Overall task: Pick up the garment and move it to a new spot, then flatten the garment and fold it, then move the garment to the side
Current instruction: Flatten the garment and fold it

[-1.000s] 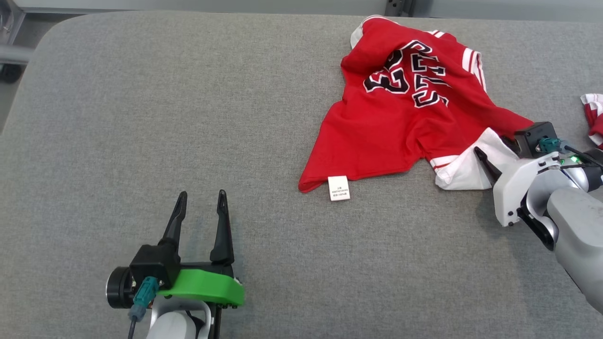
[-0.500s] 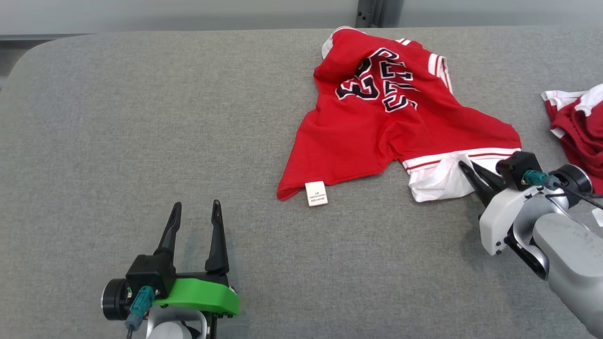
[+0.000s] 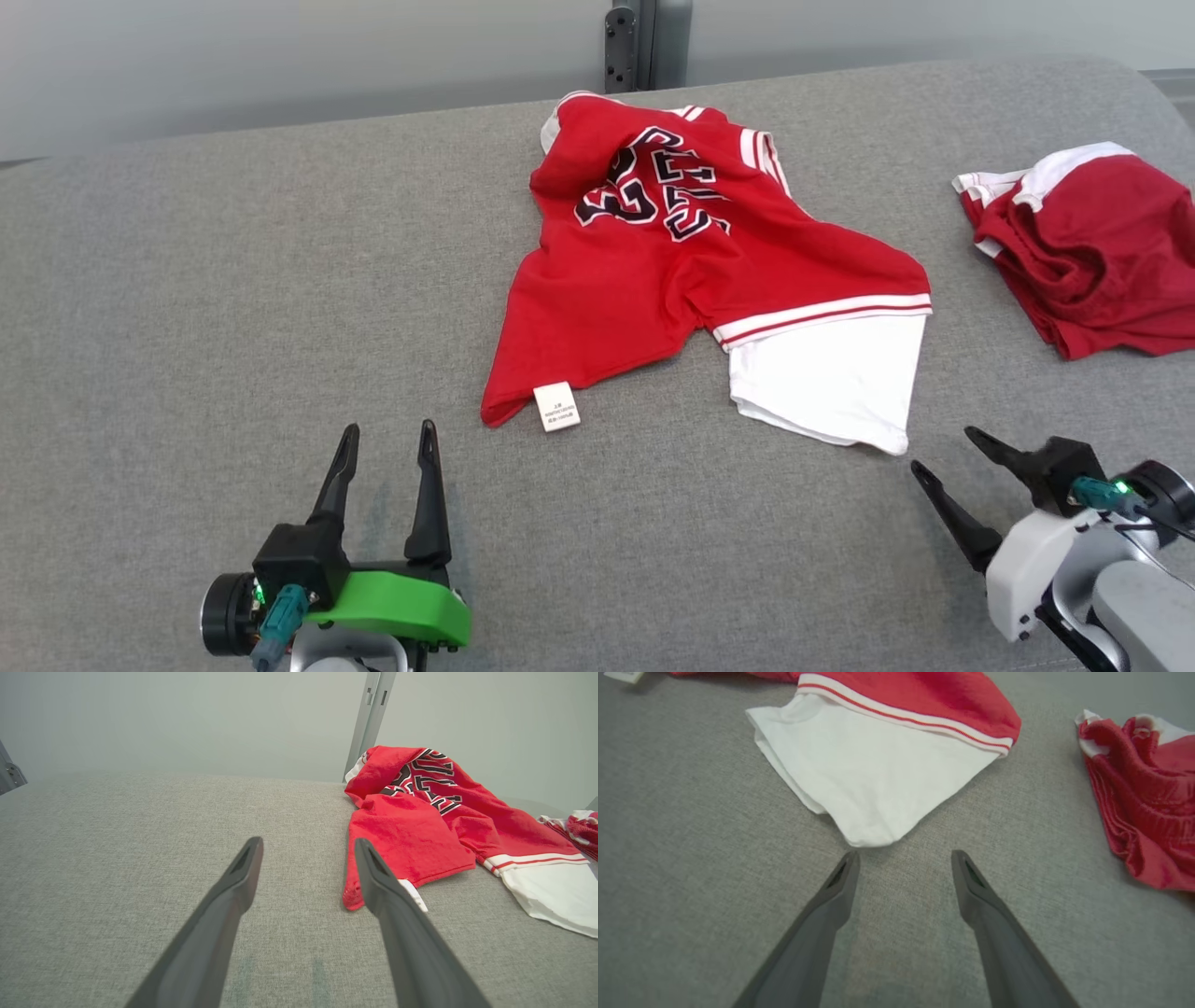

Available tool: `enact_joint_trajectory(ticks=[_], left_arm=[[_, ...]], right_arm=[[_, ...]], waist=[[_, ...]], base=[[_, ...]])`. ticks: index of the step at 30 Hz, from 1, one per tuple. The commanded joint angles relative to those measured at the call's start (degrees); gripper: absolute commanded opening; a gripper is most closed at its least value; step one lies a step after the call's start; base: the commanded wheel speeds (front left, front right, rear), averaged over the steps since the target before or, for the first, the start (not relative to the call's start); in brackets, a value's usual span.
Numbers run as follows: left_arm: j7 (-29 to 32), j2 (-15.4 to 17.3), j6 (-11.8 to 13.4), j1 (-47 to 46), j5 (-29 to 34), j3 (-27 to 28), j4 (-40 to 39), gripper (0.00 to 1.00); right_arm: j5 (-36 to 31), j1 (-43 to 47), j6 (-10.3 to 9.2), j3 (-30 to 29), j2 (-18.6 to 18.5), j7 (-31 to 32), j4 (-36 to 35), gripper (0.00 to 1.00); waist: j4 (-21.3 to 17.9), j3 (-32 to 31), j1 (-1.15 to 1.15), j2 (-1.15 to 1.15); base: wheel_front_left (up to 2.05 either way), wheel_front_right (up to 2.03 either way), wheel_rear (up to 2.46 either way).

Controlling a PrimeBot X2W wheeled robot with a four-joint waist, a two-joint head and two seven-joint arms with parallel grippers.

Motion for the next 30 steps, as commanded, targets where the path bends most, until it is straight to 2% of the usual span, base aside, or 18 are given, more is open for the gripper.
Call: enact_joint_trajectory(ticks=[1,7,11,15,19,25,30], left_arm=[[-0.2,0.3,0.0,0.8,0.2,0.2,0.2,1.00],[-0.2,0.3,-0.1,1.3,-0.2,0.1,0.4,1.00],[-0.2,0.2,-0.4,0.6,-0.4,-0.5,0.6,1.00],[-0.2,0.2,-0.3,-0.1,-0.8,-0.9,0.5,1.00],[-0.2,0.1,-0.1,-0.7,-1.0,-1.4,0.2,1.00],[-0.2,0.1,0.3,-2.1,-1.9,-2.7,-0.4,1.00],[-0.2,0.1,1.1,-3.0,-3.8,-4.7,-1.0,1.00]], right_arm=[[0.0,1.7,-0.06,-1.4,-0.7,-0.3,-0.4,1.00],[-3.2,4.0,-0.06,-8.2,0.2,-0.4,-5.4,1.00],[-6.4,3.0,-0.06,-8.1,2.0,-0.3,-9.9,1.00],[-9.1,0.3,-0.06,-4.6,4.1,0.9,-11.6,1.00],[-10.2,-4.0,-0.06,0.5,6.8,1.2,-10.1,1.00],[-9.1,-11.7,-0.06,7.9,10.5,0.7,-4.0,1.00],[-7.9,-17.4,-0.06,13.3,11.8,0.1,2.7,1.00]], waist=[[-0.7,-0.9,0.00,0.00],[-0.7,-1.8,0.00,0.00],[0.5,-1.9,0.00,0.00],[2.9,-1.5,0.00,0.00],[6.2,-0.6,0.00,0.00],[12.5,1.5,0.00,0.00],[17.8,3.3,0.00,0.00]], base=[[0.00,0.00,0.00],[0.00,0.00,0.00],[0.00,0.00,0.00],[0.00,0.00,0.00],[0.00,0.00,0.00],[0.00,0.00,0.00],[0.00,0.00,0.00]])
